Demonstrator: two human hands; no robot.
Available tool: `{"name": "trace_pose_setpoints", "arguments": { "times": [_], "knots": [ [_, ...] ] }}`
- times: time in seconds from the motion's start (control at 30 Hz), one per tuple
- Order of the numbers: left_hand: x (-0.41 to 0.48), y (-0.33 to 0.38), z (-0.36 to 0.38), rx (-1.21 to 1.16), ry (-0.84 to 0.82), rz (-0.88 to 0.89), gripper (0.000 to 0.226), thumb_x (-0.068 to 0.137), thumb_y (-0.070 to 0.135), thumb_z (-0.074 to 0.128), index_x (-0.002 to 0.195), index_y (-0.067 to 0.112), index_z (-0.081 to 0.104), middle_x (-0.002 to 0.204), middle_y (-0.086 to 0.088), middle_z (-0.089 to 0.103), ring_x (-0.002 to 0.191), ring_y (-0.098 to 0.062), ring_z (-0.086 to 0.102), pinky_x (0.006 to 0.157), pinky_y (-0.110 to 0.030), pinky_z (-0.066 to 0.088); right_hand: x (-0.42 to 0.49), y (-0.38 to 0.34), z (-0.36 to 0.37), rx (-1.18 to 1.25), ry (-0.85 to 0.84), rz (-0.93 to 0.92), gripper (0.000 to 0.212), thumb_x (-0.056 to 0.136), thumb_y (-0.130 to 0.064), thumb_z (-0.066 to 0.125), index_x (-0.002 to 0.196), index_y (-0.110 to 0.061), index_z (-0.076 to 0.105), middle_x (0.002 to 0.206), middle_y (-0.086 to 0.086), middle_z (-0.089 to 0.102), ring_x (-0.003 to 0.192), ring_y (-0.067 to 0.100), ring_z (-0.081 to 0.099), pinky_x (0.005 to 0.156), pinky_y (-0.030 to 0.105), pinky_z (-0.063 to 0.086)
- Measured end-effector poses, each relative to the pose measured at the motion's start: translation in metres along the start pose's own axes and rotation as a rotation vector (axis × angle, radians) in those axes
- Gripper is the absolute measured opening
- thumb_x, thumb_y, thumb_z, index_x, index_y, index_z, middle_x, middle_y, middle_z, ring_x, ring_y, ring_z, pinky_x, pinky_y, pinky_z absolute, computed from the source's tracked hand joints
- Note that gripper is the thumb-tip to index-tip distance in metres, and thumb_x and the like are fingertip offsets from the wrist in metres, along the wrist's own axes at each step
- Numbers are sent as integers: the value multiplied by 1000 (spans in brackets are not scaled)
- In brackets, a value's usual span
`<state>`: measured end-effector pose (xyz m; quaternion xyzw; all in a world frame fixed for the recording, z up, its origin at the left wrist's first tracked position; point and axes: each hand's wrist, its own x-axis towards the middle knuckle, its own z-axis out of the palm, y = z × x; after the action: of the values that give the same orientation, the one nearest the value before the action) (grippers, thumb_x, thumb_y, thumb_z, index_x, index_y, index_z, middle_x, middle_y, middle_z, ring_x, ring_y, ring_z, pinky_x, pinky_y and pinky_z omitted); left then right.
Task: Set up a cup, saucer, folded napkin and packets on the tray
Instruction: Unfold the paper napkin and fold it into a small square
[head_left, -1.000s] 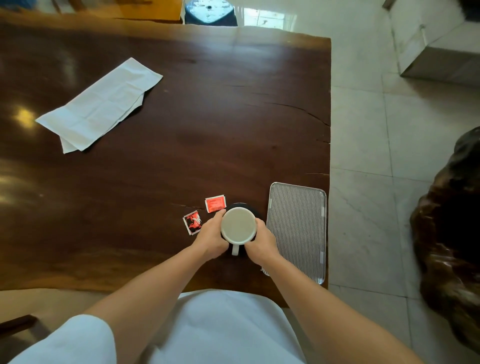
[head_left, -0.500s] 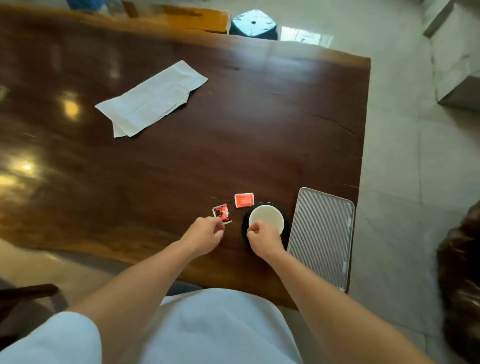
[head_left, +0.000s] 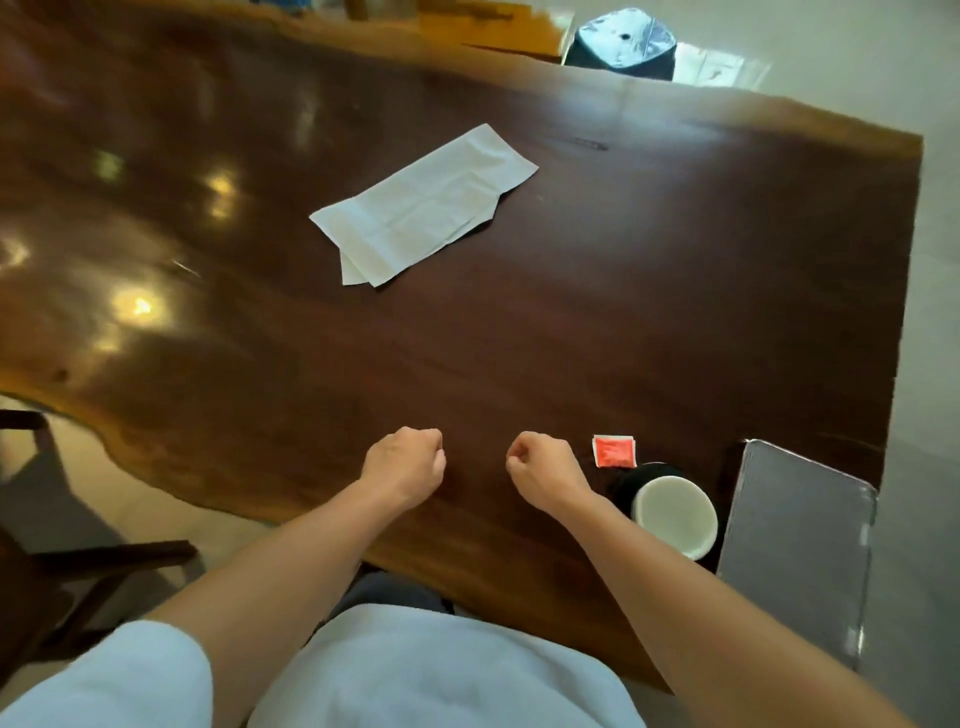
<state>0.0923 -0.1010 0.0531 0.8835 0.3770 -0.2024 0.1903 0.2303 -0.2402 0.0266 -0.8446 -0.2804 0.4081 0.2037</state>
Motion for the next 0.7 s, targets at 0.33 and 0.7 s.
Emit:
{"name": "trace_pose_setpoints", "arguments": {
  "times": [0.33,0.7],
  "knots": [
    [158,-104,-73,34,-53,84,22,100,35,48,104,22,65,97,-3,71,90,-26,68,78,-39,57,146,-137,31,14,79,120,15,94,-25,56,105,-21,66,98,-1,68,88,19,65,82,41,58],
    [275,-186,-95,-411,115,-334,32,94,35,66,122,19,63,102,3,70,105,-25,65,86,-36,51,274,-242,72,-157,191,-26,41,95,-30,63,132,-15,51,129,6,51,107,28,60,75,38,51]
  ]
}}
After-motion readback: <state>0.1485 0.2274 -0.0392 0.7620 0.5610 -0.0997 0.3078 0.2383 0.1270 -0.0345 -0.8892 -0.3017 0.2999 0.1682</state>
